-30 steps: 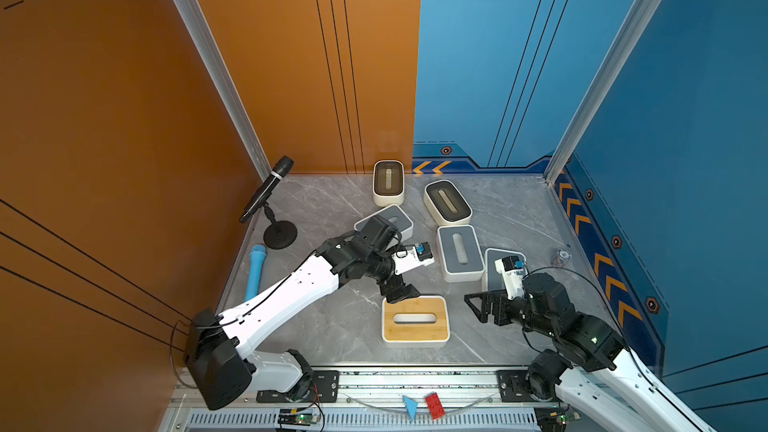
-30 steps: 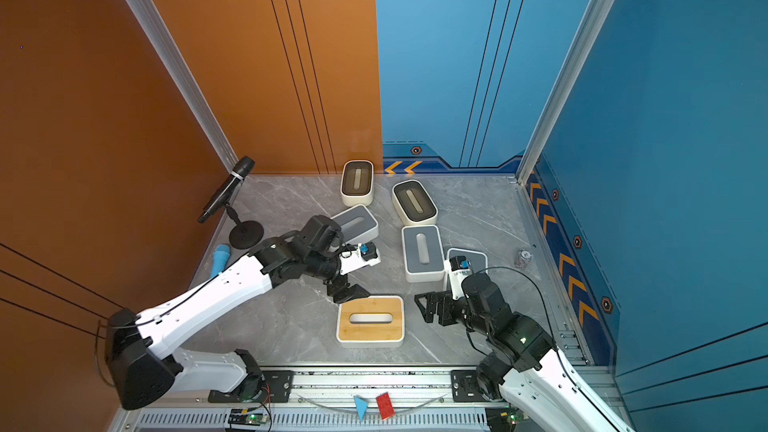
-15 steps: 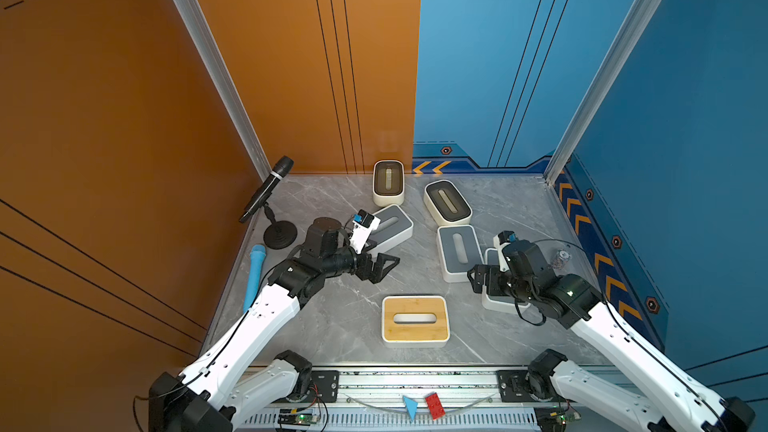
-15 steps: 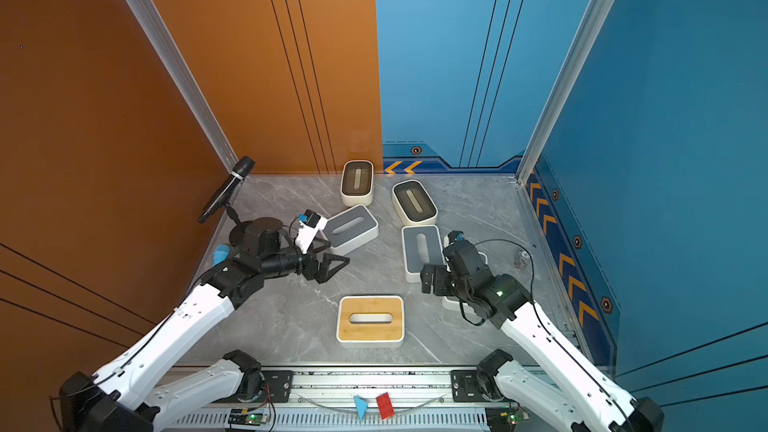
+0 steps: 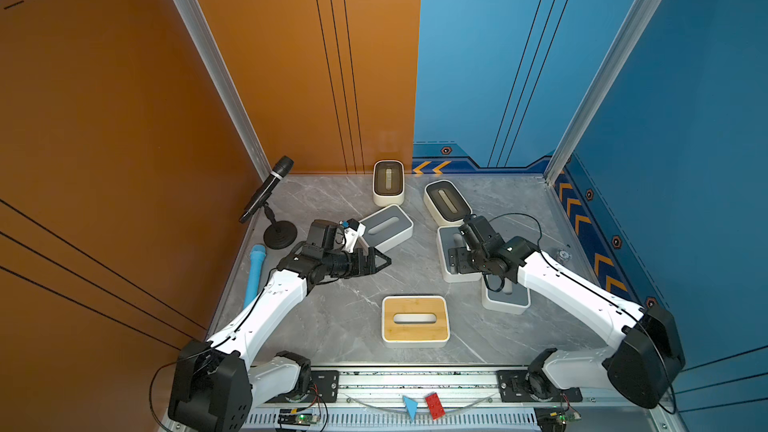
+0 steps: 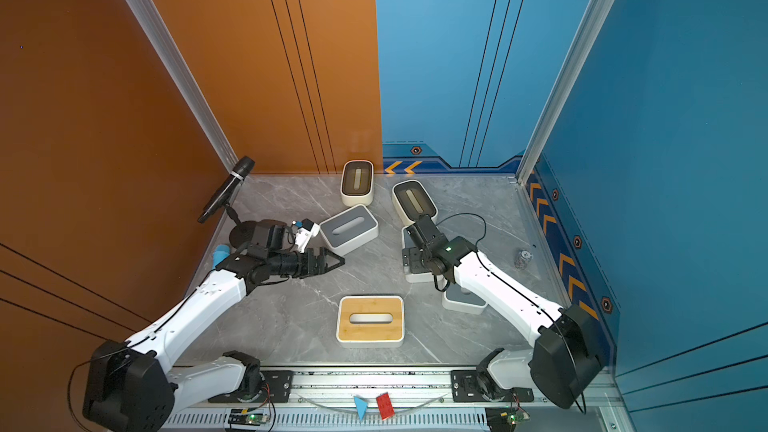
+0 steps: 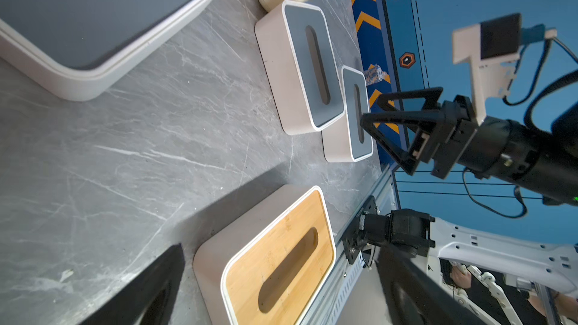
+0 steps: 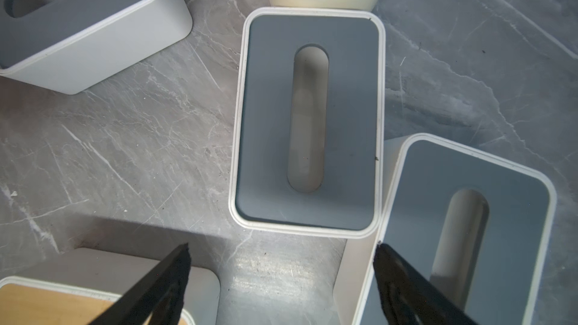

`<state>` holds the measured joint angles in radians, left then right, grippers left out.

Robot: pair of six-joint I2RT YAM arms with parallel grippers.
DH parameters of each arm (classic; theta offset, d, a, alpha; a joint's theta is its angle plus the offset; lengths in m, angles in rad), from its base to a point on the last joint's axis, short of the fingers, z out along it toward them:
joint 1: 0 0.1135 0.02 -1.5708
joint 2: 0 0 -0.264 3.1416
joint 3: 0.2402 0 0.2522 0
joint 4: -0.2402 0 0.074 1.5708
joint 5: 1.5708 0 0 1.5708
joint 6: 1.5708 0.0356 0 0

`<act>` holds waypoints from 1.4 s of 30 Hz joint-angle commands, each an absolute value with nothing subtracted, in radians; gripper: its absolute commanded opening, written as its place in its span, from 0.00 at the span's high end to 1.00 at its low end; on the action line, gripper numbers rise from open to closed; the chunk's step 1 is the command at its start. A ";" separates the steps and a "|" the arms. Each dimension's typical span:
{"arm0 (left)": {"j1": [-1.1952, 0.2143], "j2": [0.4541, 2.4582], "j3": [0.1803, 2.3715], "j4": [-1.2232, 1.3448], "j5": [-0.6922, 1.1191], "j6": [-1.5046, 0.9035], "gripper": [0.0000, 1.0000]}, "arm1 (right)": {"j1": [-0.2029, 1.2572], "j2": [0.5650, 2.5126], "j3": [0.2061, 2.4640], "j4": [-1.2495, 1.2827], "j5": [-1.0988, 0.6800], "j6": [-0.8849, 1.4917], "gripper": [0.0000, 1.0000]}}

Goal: Stack the tissue boxes
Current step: Pick up the tissue box from the center of the board.

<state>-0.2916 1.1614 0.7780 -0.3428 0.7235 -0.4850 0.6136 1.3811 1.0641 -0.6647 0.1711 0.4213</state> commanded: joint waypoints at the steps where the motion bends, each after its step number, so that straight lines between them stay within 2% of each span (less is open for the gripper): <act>1: -0.257 1.130 0.725 -0.267 0.838 -0.479 0.02 | 0.613 1.436 1.116 -0.617 0.224 0.387 0.08; 7: -0.212 1.152 0.704 -0.196 0.899 -0.521 0.02 | 0.606 1.532 1.144 -0.557 0.233 0.387 0.14; 12: -0.204 1.146 0.700 -0.148 0.896 -0.539 0.02 | 0.585 1.602 1.167 -0.532 0.219 0.393 0.21; 23: -0.202 1.112 0.686 -0.109 0.899 -0.546 0.02 | 0.584 1.693 1.197 -0.494 0.212 0.360 0.30; 42: -0.201 1.112 0.683 -0.109 0.891 -0.545 0.02 | 0.583 1.775 1.217 -0.480 0.197 0.362 0.36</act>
<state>-0.2096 1.1221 0.6994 -0.1223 0.8730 -0.5476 0.5850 1.7561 1.1889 -0.4858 0.2062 0.3695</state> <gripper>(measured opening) 0.979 0.644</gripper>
